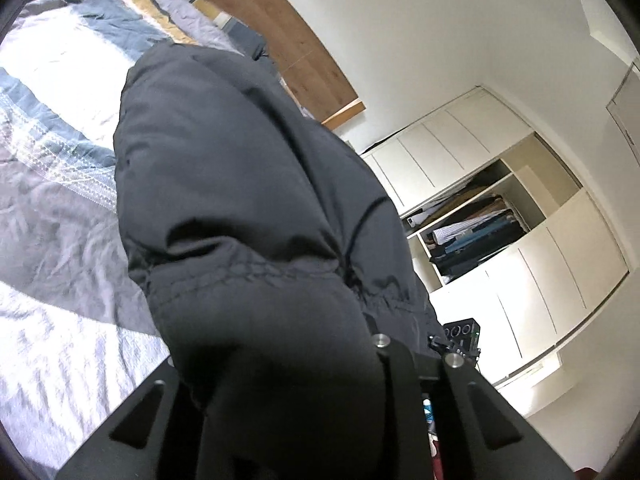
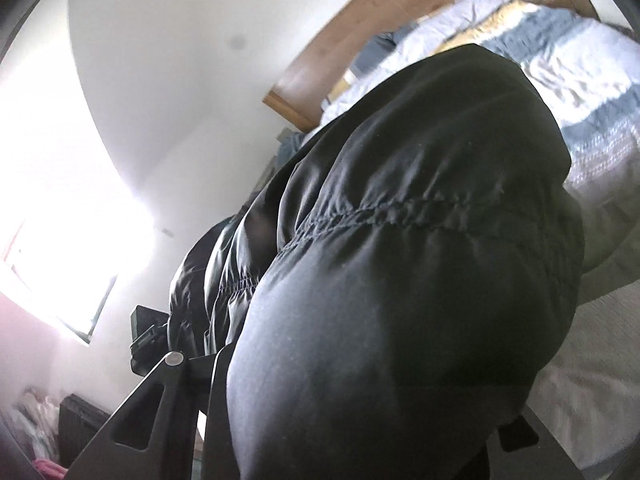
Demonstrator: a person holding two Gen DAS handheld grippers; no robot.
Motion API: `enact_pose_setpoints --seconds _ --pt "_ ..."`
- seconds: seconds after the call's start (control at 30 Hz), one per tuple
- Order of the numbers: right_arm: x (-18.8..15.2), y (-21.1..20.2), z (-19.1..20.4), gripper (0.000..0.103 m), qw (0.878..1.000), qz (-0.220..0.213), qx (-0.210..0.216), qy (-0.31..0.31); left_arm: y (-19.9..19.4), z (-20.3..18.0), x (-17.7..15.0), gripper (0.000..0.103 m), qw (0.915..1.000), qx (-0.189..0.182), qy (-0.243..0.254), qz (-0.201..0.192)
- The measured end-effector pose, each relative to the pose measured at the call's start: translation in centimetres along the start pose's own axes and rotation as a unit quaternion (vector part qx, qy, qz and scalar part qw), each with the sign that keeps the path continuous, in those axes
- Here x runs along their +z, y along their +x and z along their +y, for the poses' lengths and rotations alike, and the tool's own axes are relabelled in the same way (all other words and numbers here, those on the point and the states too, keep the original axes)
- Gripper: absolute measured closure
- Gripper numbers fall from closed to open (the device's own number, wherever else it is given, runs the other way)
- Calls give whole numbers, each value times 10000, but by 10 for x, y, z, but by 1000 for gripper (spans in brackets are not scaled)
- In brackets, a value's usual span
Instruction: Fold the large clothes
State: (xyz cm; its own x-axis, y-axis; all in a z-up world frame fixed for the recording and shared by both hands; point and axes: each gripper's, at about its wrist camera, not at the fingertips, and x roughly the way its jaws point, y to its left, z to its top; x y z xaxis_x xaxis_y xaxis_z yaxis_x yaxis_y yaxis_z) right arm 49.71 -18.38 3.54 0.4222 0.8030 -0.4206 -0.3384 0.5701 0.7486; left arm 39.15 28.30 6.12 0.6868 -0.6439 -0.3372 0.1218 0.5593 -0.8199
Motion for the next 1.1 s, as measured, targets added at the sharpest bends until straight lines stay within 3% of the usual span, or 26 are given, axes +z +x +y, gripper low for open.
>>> enact_pose_setpoints --seconds 0.13,0.23,0.33,0.4,0.43,0.5,0.67,0.87,0.97,1.1 --pt "-20 -19 -6 73 9999 -27 42 117 -12 -6 -29 85 9998 160 91 116" --pt "-37 -14 -30 73 9991 128 -214 352 -1 9 -51 85 9972 651 66 366" --pt "-59 -6 -62 72 9952 342 -662 640 8 33 -69 84 9881 1408 82 613" --pt "-69 -7 -80 68 9916 380 -896 849 5 44 -73 78 9805 1835 93 692" --pt "-71 -9 -84 63 9901 384 -1021 883 0 47 -74 77 9775 1987 58 707" --pt "-72 -12 -87 50 9864 419 -1316 894 -14 51 -72 66 9736 2166 -64 718" --pt "-67 -41 -85 18 9725 364 -2164 776 -48 60 -50 49 9647 2598 -248 344" --pt "-76 -81 -70 15 9523 158 -3020 408 -118 38 -54 48 9445 3275 -123 -233" --pt "-76 -103 -53 15 9519 -28 -3061 145 -138 8 -64 48 9410 3358 101 -398" --pt "-90 -111 -13 12 9508 -158 -3078 -326 -138 -47 -93 48 9249 3699 718 -504"
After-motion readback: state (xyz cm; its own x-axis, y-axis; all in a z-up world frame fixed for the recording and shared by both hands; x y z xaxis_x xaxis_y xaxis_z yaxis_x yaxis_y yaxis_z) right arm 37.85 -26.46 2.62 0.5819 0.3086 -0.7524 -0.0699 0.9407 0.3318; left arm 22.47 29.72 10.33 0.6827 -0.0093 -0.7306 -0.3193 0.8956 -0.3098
